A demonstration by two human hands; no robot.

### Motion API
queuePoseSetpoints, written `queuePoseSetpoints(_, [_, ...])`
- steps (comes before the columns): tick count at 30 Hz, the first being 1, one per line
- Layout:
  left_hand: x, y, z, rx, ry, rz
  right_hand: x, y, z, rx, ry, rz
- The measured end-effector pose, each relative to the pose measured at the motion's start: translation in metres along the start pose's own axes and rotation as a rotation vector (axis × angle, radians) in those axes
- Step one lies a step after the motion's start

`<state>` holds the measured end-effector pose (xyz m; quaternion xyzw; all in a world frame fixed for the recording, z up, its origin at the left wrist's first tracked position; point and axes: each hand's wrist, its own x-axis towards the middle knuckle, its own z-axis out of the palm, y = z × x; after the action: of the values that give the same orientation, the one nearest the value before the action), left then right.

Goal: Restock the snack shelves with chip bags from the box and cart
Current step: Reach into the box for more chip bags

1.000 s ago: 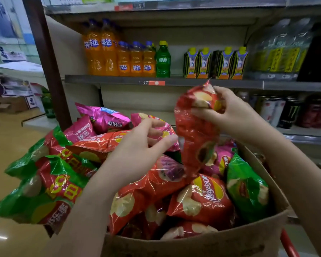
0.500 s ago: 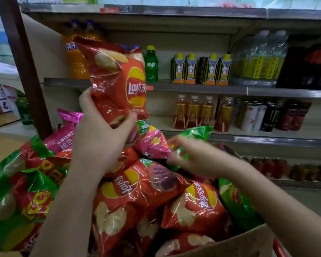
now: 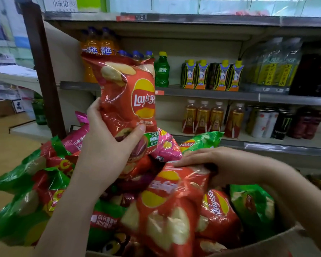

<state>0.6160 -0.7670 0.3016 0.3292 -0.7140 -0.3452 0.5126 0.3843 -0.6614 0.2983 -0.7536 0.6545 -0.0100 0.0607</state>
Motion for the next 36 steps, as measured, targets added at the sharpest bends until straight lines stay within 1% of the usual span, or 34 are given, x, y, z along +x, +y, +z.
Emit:
queuePoseSetpoints(3, [-0.002, 0.000, 0.002, 0.013, -0.008, 0.001, -0.032, 0.013, -0.022, 0.137, -0.008, 0.006])
queuePoseSetpoints(5, [-0.003, -0.001, 0.005, 0.010, -0.012, 0.009, -0.055, 0.020, -0.033, 0.239, 0.029, 0.036])
queuePoseSetpoints(9, [-0.003, 0.001, 0.024, -0.054, -0.006, 0.005, -0.103, 0.035, -0.050, 0.390, 0.286, 0.190])
queuePoseSetpoints(12, [-0.004, 0.002, 0.052, -0.151, -0.019, -0.026, -0.130, 0.047, -0.051, 0.411, 0.428, 0.322])
queuePoseSetpoints(15, [-0.005, 0.004, 0.091, -0.172, -0.025, -0.037, -0.140, 0.035, -0.045, 0.650, 0.551, 0.421])
queuePoseSetpoints(17, [-0.009, 0.011, 0.121, -0.202, -0.057, -0.039, -0.142, 0.025, -0.037, 0.715, 0.651, 0.511])
queuePoseSetpoints(20, [-0.019, 0.028, 0.171, -0.320, -0.178, -0.100, -0.140, 0.011, -0.018, 0.700, 0.812, 0.663])
queuePoseSetpoints(22, [-0.025, 0.038, 0.206, -0.432, -0.239, -0.156, -0.140, 0.006, -0.002, 0.560, 0.900, 0.770])
queuePoseSetpoints(24, [-0.035, 0.051, 0.241, -0.540, -0.311, -0.232, -0.151, 0.003, 0.013, 0.415, 0.927, 0.879])
queuePoseSetpoints(25, [-0.041, 0.058, 0.256, -0.572, -0.354, -0.267, -0.159, 0.001, 0.019, 0.390, 0.914, 0.913])
queuePoseSetpoints(27, [-0.057, 0.076, 0.284, -0.607, -0.441, -0.330, -0.183, -0.002, 0.022, 0.428, 0.899, 0.976])
queuePoseSetpoints(28, [-0.067, 0.085, 0.298, -0.627, -0.476, -0.350, -0.200, -0.002, 0.021, 0.470, 0.924, 0.998])
queuePoseSetpoints(30, [-0.088, 0.104, 0.320, -0.689, -0.565, -0.348, -0.236, -0.002, 0.018, 0.539, 1.015, 1.028])
queuePoseSetpoints(32, [-0.113, 0.123, 0.340, -0.735, -0.672, -0.337, -0.276, 0.003, 0.017, 0.536, 1.097, 1.113])
queuePoseSetpoints(34, [-0.139, 0.141, 0.361, -0.751, -0.792, -0.304, -0.314, 0.010, 0.020, 0.471, 1.092, 1.261])
queuePoseSetpoints(36, [-0.165, 0.159, 0.379, -0.761, -0.904, -0.259, -0.353, 0.016, 0.023, 0.390, 0.993, 1.466])
